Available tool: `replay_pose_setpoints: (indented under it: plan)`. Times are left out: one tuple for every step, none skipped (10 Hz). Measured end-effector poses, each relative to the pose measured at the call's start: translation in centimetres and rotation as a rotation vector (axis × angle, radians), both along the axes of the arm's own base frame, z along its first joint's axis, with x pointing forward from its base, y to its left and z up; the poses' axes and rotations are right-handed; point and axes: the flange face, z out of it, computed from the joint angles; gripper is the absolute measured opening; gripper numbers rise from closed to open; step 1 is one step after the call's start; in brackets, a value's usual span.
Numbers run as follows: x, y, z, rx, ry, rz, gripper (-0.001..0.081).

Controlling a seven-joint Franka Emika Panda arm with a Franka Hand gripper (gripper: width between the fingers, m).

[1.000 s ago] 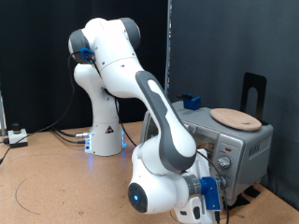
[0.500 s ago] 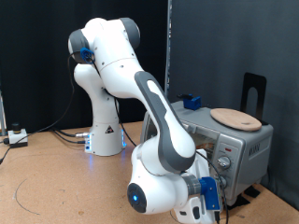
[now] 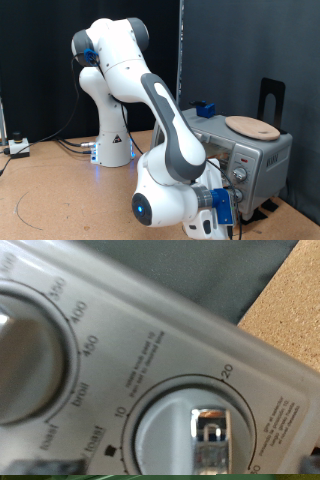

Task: Make a piece of toast with the oven

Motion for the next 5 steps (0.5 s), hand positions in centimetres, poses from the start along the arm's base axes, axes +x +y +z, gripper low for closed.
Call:
replay_pose_setpoints:
  plan:
    - [0.1,-0.6,0.4,0.0,0.008,-0.004,0.0488]
    - [0.0,-1.7,1.1,-0.007,0.026,0.003,0.0637]
    - [0.1,-3.2,1.8,-0.024,0.052,0.005,0.0637]
    - [0.2,-4.6,2.6,-0.053,0.086,0.004,0.0769]
    - [0.5,-6.1,3.2,-0.084,0.121,-0.008,0.0769]
